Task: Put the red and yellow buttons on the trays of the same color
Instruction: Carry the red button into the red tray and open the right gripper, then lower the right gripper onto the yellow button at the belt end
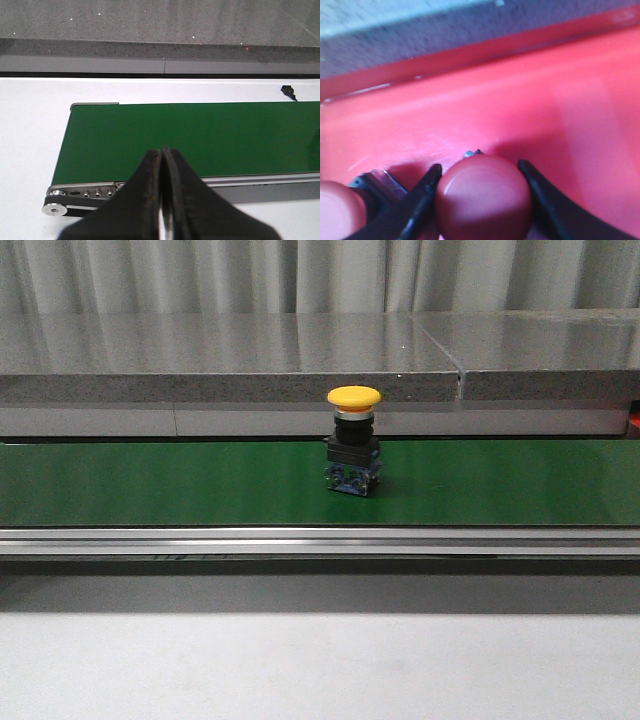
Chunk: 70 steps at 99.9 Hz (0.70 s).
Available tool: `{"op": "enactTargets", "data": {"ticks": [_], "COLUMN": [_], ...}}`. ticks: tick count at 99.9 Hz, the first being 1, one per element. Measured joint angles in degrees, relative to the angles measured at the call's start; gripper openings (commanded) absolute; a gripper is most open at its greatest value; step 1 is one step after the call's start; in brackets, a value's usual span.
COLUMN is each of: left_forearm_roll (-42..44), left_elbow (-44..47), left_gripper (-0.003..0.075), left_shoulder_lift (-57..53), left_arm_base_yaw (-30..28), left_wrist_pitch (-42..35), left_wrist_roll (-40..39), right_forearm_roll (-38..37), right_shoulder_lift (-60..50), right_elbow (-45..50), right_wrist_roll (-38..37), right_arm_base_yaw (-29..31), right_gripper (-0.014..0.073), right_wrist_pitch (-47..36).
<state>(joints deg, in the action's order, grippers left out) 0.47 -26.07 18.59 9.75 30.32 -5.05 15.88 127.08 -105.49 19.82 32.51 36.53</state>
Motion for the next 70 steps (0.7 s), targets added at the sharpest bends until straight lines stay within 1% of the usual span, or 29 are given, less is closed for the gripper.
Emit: {"op": "enactTargets", "data": {"ticks": [8, 15, 22, 27, 34, 41, 55, 70], "left_forearm_roll": [0.0, 0.0, 0.0, 0.0, 0.0, 0.0, 0.0, 0.0], "left_elbow": [0.0, 0.0, 0.0, 0.0, 0.0, 0.0, 0.0, 0.0], "left_gripper": [-0.0019, -0.0019, -0.0019, -0.0019, -0.0019, -0.0019, -0.0019, -0.0019], "left_shoulder_lift": [0.0, 0.0, 0.0, 0.0, 0.0, 0.0, 0.0, 0.0], "left_arm_base_yaw": [0.0, 0.0, 0.0, 0.0, 0.0, 0.0, 0.0, 0.0], "left_wrist_pitch": [0.0, 0.0, 0.0, 0.0, 0.0, 0.0, 0.0, 0.0], "left_wrist_roll": [0.0, 0.0, 0.0, 0.0, 0.0, 0.0, 0.0, 0.0], "right_forearm_roll": [0.0, 0.0, 0.0, 0.0, 0.0, 0.0, 0.0, 0.0], "right_shoulder_lift": [0.68, 0.81, 0.81, 0.81, 0.81, 0.81, 0.81, 0.81], "right_elbow": [0.0, 0.0, 0.0, 0.0, 0.0, 0.0, -1.3, -5.7], "right_wrist_roll": [0.0, 0.0, 0.0, 0.0, 0.0, 0.0, 0.0, 0.0], "right_arm_base_yaw": [0.0, 0.0, 0.0, 0.0, 0.0, 0.0, 0.0, 0.0], "right_gripper": [0.0181, 0.0222, 0.0314, 0.0411, 0.0517, 0.0577, 0.0583, 0.0583], "right_wrist_pitch": [-0.03, -0.14, -0.4, -0.59, -0.72, -1.06, -0.77, 2.34]}}
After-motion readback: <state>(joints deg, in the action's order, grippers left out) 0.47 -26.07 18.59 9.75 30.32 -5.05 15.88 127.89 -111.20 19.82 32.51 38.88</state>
